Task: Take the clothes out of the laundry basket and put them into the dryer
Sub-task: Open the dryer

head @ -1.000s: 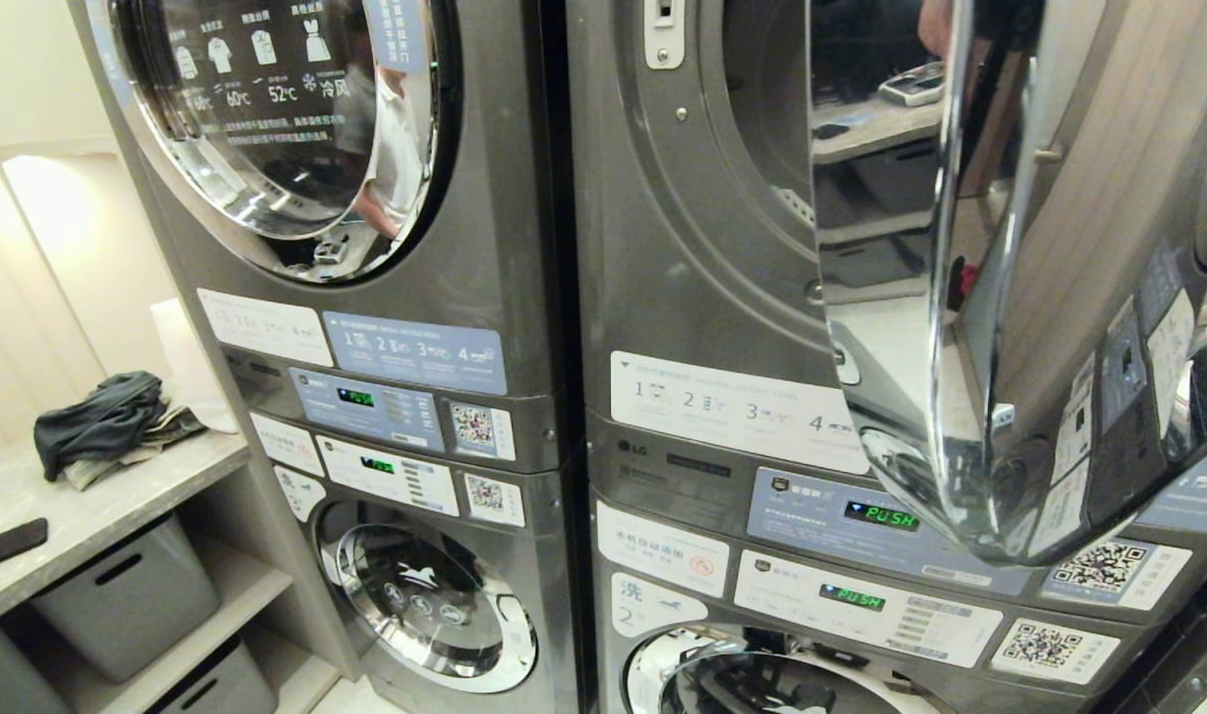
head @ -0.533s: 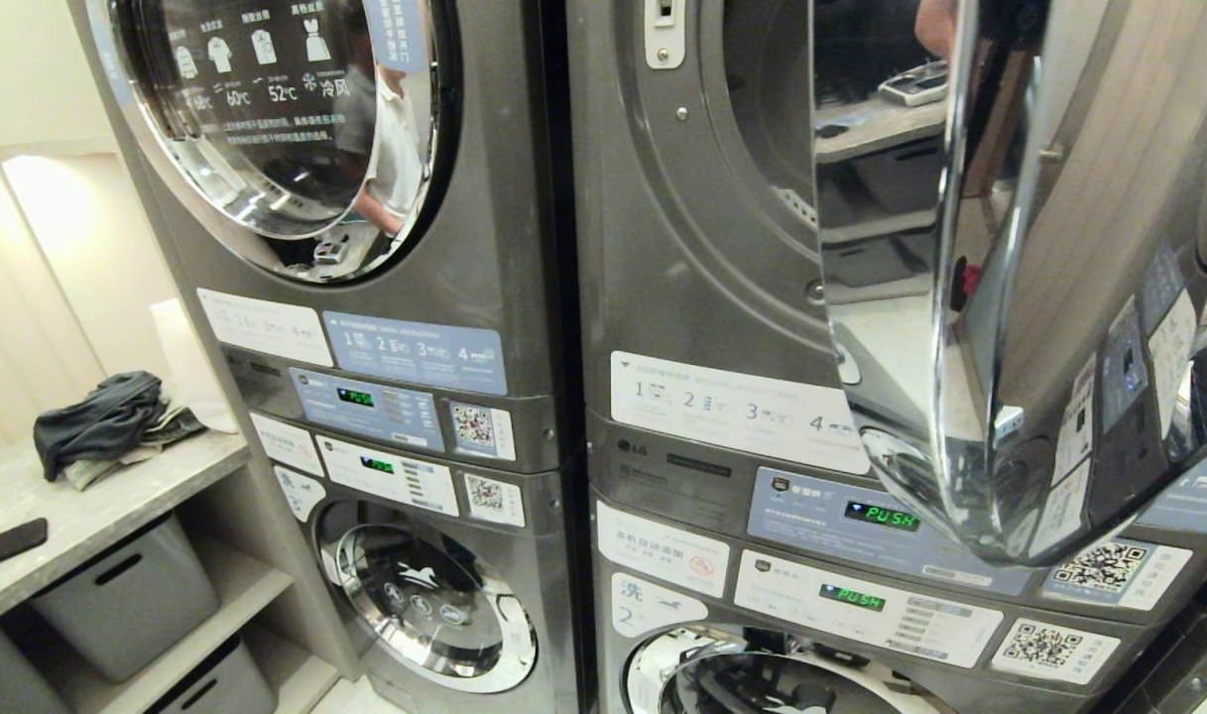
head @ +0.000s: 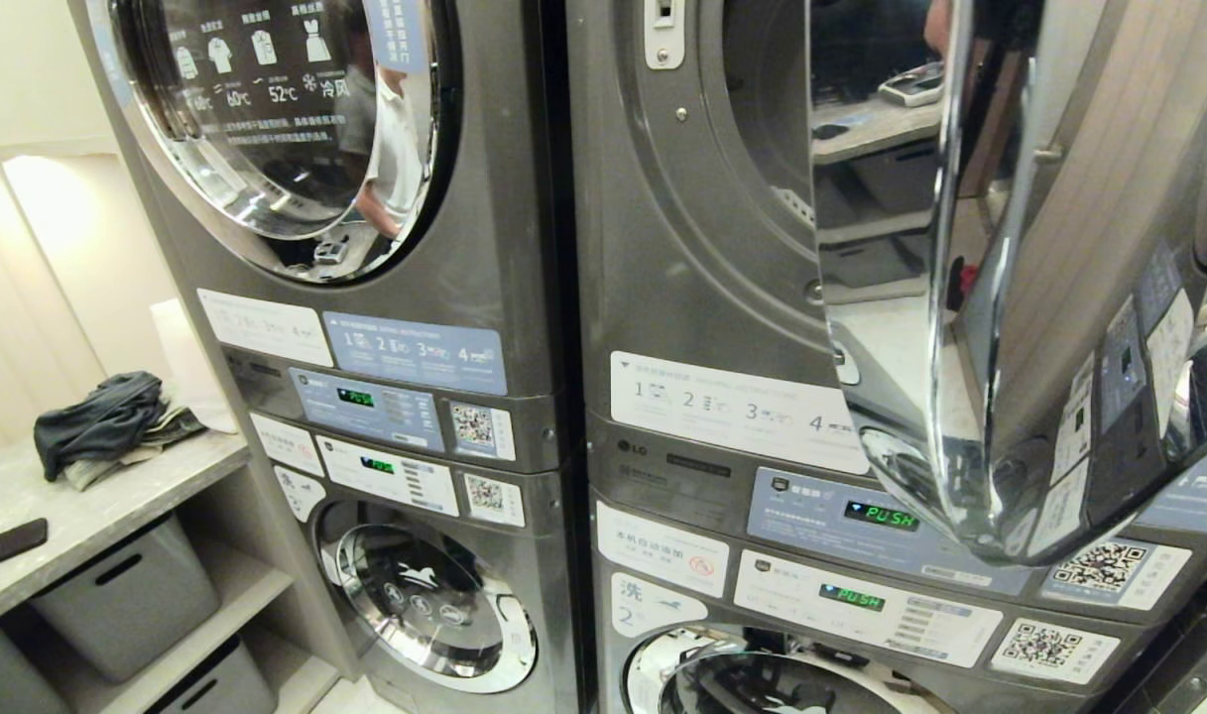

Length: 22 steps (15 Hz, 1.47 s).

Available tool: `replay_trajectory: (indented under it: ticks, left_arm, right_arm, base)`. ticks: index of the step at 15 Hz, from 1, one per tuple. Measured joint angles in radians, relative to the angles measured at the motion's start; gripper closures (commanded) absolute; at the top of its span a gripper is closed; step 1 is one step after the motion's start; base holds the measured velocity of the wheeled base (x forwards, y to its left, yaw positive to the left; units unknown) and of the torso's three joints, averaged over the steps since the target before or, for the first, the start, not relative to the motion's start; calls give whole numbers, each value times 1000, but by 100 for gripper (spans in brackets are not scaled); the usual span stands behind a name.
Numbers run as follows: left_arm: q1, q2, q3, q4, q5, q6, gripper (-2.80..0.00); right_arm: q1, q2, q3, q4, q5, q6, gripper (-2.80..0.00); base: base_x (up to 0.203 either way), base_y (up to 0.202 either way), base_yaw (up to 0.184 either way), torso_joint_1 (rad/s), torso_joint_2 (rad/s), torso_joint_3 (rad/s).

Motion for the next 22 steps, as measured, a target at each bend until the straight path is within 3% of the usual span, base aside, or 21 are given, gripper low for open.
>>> replay_trajectory:
  ticks: [10,22]
  left_arm:
    - [-1,0,0,0,0,-2,0]
    - [0,0,0,1,0,-2,0]
  right_arm:
    - [-1,-56,0,4,-1,12,0]
    - [-1,-56,0,1,0,23,0]
  base:
    - [0,0,-6,0,0,0]
    - [-1,7,-160,2,2,2]
